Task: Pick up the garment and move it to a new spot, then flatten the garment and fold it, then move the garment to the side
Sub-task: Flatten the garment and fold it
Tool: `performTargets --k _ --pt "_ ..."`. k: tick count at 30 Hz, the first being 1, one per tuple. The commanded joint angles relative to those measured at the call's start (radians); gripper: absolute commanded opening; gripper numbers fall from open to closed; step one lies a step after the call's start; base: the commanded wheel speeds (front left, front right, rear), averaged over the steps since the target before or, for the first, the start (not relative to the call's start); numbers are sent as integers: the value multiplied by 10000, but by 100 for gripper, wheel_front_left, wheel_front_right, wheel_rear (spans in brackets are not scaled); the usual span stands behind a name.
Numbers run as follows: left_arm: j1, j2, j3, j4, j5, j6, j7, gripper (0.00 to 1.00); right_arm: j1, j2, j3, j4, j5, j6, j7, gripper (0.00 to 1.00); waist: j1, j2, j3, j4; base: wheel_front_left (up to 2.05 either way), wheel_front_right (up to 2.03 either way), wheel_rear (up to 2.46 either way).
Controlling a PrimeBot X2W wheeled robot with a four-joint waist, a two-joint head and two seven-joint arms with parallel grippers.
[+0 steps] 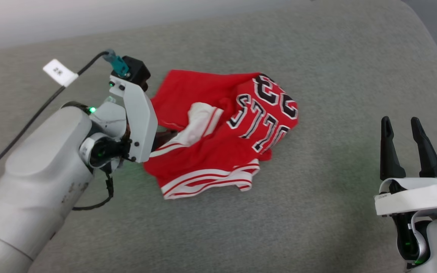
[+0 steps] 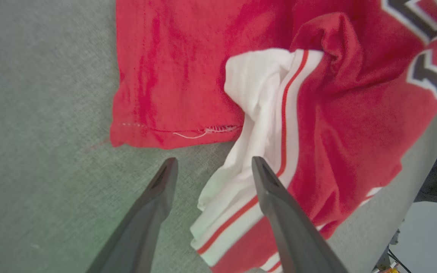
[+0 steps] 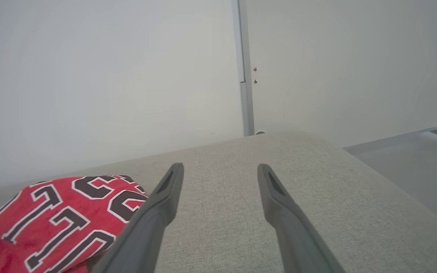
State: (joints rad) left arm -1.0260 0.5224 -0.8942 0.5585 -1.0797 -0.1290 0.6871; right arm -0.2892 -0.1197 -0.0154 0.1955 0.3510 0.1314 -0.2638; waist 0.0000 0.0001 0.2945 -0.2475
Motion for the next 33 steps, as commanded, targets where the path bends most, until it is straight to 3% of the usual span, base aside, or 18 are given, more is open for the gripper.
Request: performTargets --k 1,9,10,11,12,14,21,28,33 --pt "-81 -33 -66 76 -109 -20 87 100 -122 59 32 -6 11 -14 -7 100 0 -1 586 -657 0 0 0" --pt "-260 -143 -763 445 -1055 -20 926 100 -213 193 -45 40 10 -14 -6 100 0 -1 674 -831 0 0 0" --pt "-268 -128 -840 410 -1088 -20 861 87 -236 209 -50 37 -12 -14 -7 100 0 -1 666 -815 0 0 0" --pt "-272 -130 -899 384 -1143 -20 783 51 -250 218 -58 30 -28 -14 -7 100 0 -1 651 -785 0 0 0" --pt "-313 -137 -947 355 -1197 -20 668 39 -258 213 -65 20 -37 -14 -7 100 0 -1 640 -744 0 0 0" --pt "-387 -166 -992 362 -1299 -21 427 0 -253 189 -76 10 -60 -14 -7 100 0 -1 583 -628 0 0 0" --pt "-784 128 -1120 93 -1501 -21 -510 0 10 -21 -138 -23 -161 -14 -7 100 0 -1 135 152 0 0 0" --pt "-916 1335 -908 -87 -1514 -15 -1232 0 176 -167 -36 -30 -257 -14 -7 100 0 -1 -343 947 0 0 0" --pt "-636 2064 -1156 373 -763 747 -1505 0 157 -131 123 -13 -265 -14 -7 100 0 -1 -411 1148 0 0 0"
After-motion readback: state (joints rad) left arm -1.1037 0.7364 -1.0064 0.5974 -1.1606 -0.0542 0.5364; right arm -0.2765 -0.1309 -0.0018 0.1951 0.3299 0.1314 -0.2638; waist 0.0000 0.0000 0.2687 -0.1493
